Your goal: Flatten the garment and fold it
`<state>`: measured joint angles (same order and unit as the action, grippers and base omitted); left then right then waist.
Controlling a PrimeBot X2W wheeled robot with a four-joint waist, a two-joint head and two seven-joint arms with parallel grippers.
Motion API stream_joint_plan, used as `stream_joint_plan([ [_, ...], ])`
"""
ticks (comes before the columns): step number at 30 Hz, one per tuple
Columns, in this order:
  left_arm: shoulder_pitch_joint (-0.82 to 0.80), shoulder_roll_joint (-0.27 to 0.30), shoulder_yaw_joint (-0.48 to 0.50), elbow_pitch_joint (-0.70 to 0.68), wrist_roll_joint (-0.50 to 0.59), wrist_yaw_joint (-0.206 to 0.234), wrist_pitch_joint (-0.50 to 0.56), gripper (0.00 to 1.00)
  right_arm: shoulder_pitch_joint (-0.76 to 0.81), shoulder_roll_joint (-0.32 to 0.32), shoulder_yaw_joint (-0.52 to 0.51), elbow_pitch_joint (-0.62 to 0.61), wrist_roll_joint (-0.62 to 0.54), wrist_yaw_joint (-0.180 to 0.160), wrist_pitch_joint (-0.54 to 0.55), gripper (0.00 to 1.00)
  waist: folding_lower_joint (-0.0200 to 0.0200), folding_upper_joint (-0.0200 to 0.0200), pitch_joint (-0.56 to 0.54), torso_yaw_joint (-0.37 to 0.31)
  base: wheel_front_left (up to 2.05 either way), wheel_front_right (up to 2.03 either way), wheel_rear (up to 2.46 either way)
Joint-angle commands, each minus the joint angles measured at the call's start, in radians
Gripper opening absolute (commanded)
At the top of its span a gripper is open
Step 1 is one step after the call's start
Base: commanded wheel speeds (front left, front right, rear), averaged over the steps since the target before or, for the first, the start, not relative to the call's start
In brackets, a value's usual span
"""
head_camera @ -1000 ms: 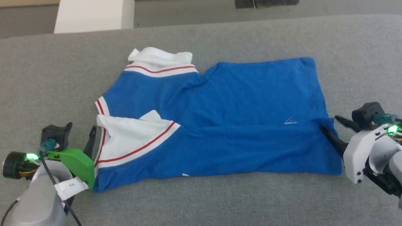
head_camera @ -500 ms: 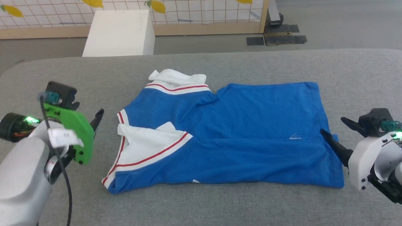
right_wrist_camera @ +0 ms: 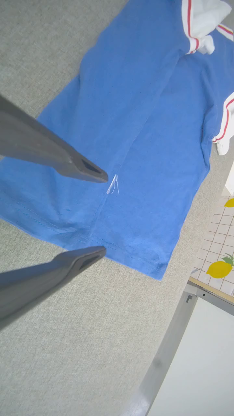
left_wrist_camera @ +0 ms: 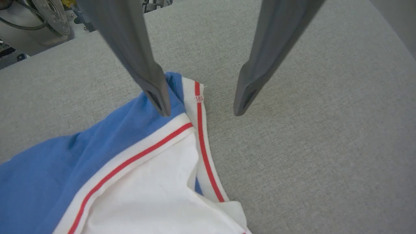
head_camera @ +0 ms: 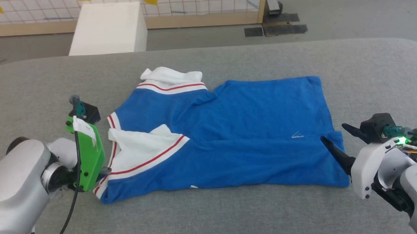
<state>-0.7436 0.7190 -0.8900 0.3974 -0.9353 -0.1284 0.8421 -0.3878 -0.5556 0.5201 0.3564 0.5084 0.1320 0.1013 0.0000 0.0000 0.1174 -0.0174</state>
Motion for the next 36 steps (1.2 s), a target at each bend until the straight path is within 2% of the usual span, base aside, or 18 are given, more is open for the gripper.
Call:
stream_joint_plan([
  [1, -0.004, 0.002, -0.010, 0.003, -0.016, -0.002, 0.009, 1.00, -0.009, 0.006, 0.003, -0.003, -0.003, -0.001, 0.002, 1.00, 0.0000, 0.0000, 0.023, -0.022, 0.00, 0.00, 0.00],
  [12, 0.047, -0.005, -0.115, 0.081, -0.053, -0.002, 0.069, 1.00, -0.061, 0.020, 0.029, 0.019, 0.000, -0.001, -0.015, 1.00, 0.0000, 0.0000, 0.077, -0.067, 0.00, 0.00, 0.00],
  [13, 0.046, -0.005, -0.121, 0.081, -0.056, -0.002, 0.071, 0.07, -0.065, 0.020, 0.030, 0.021, 0.000, -0.001, -0.015, 1.00, 0.0000, 0.0000, 0.078, -0.066, 0.00, 0.00, 0.00],
  [14, 0.044, -0.006, -0.127, 0.081, -0.061, -0.002, 0.074, 0.00, -0.072, 0.020, 0.033, 0.023, 0.001, -0.001, -0.016, 1.00, 0.0000, 0.0000, 0.078, -0.065, 0.00, 0.00, 0.00],
  [20, 0.017, 0.001, -0.153, 0.057, -0.077, -0.002, 0.037, 0.00, -0.125, -0.006, 0.055, 0.014, -0.010, -0.001, -0.016, 1.00, 0.0000, 0.0000, 0.048, -0.046, 0.00, 0.00, 0.00],
  [24, -0.001, 0.017, -0.171, 0.019, -0.089, -0.002, 0.015, 0.00, -0.181, -0.046, 0.107, -0.010, 0.005, -0.001, 0.047, 1.00, 0.0000, 0.0000, 0.021, -0.035, 0.00, 0.00, 0.00],
  [28, -0.017, 0.038, -0.189, -0.028, -0.098, -0.002, -0.005, 0.00, -0.237, -0.112, 0.195, -0.038, 0.085, -0.001, 0.207, 1.00, 0.0000, 0.0000, 0.002, -0.025, 0.00, 0.00, 0.00],
  [33, -0.037, 0.056, -0.211, -0.062, -0.101, -0.002, -0.011, 0.00, -0.297, -0.210, 0.343, -0.083, 0.266, -0.001, 0.488, 1.00, 0.0000, 0.0000, -0.001, -0.010, 0.00, 0.00, 0.00],
  [36, -0.047, 0.056, -0.217, -0.070, -0.102, -0.002, -0.018, 0.00, -0.322, -0.239, 0.399, -0.084, 0.344, -0.001, 0.599, 1.00, 0.0000, 0.0000, 0.008, -0.002, 0.00, 0.00, 0.00],
])
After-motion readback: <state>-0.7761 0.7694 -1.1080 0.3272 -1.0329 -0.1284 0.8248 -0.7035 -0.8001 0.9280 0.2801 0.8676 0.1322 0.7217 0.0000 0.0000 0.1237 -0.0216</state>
